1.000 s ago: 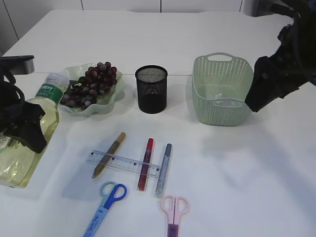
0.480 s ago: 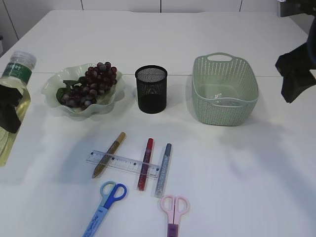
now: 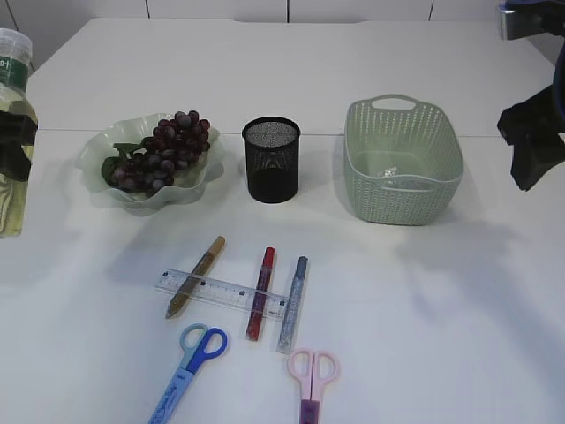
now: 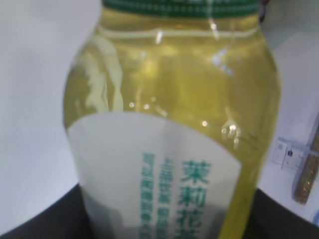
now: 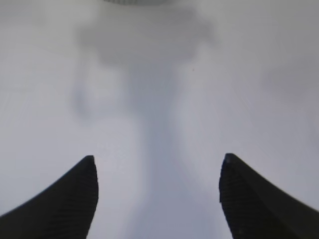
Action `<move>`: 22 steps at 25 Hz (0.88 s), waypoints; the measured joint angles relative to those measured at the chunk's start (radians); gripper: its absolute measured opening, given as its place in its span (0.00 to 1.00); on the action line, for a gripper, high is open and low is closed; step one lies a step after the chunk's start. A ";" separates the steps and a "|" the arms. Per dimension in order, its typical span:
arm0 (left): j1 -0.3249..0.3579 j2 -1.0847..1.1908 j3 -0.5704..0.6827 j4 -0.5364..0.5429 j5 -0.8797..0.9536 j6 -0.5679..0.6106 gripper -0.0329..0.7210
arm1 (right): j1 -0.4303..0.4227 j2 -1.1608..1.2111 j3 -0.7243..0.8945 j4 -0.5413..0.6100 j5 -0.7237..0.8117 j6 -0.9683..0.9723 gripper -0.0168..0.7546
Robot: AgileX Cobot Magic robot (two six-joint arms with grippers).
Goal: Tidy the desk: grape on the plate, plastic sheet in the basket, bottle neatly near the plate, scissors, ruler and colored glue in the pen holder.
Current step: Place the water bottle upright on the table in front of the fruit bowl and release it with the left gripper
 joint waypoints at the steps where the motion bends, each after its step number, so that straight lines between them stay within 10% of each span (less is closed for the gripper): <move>1: 0.000 0.000 0.007 0.013 -0.030 -0.018 0.59 | 0.000 0.000 0.005 0.000 -0.002 0.000 0.78; 22: 0.001 -0.116 0.327 0.074 -0.612 -0.120 0.59 | 0.000 -0.054 0.180 -0.055 -0.310 0.027 0.78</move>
